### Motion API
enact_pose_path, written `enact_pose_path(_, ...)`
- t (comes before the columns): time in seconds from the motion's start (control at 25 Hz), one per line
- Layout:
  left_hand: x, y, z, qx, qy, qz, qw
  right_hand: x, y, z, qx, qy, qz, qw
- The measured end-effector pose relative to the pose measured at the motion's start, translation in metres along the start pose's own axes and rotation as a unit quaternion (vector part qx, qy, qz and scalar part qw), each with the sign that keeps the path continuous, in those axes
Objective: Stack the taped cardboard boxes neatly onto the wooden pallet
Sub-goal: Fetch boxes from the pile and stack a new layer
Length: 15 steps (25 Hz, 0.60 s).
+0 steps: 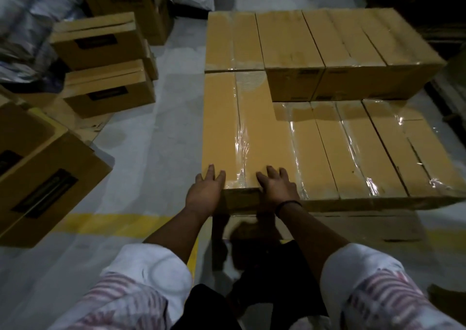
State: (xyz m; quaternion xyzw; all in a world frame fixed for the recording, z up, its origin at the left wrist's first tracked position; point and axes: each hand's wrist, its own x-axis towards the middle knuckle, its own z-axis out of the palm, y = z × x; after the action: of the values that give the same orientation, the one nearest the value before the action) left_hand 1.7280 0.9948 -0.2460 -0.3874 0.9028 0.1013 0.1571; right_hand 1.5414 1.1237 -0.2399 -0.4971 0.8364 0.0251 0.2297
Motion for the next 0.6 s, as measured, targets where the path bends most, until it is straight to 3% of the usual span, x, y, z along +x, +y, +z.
enact_pose_path(0.6, 0.024, -0.008, -0.013, -0.041, 0.002, -0.004, 0.999, 0.02, -0.001, -0.016, 0.01, 0.014, -0.002, 1.0)
